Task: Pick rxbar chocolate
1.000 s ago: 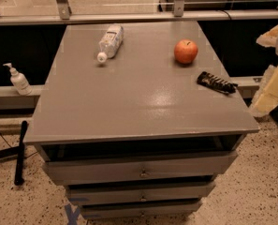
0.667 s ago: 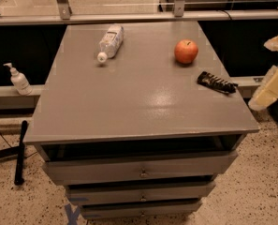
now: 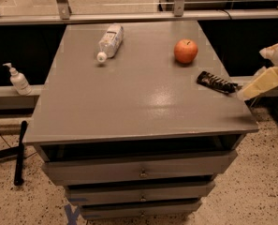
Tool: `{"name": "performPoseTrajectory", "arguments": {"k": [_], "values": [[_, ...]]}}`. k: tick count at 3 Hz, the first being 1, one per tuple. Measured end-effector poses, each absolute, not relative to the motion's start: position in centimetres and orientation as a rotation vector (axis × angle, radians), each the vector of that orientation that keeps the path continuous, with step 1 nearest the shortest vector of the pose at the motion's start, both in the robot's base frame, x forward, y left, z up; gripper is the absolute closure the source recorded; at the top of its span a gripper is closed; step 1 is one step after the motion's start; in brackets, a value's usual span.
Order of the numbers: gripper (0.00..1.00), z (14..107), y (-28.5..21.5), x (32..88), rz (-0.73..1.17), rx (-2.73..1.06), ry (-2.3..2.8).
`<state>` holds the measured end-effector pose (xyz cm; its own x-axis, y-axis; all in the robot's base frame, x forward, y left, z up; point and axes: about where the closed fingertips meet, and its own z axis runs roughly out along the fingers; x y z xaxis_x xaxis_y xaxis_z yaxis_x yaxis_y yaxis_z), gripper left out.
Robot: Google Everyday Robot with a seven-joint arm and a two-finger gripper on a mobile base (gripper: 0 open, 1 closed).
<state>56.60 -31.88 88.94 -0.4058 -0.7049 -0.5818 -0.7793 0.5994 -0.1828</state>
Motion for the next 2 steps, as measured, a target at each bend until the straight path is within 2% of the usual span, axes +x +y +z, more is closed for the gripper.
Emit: {"name": "performPoseTrajectory", "arguments": {"k": [2], "values": [[0.00, 85.1, -29.6, 58.8, 0.255, -1.162, 2.152]]}}
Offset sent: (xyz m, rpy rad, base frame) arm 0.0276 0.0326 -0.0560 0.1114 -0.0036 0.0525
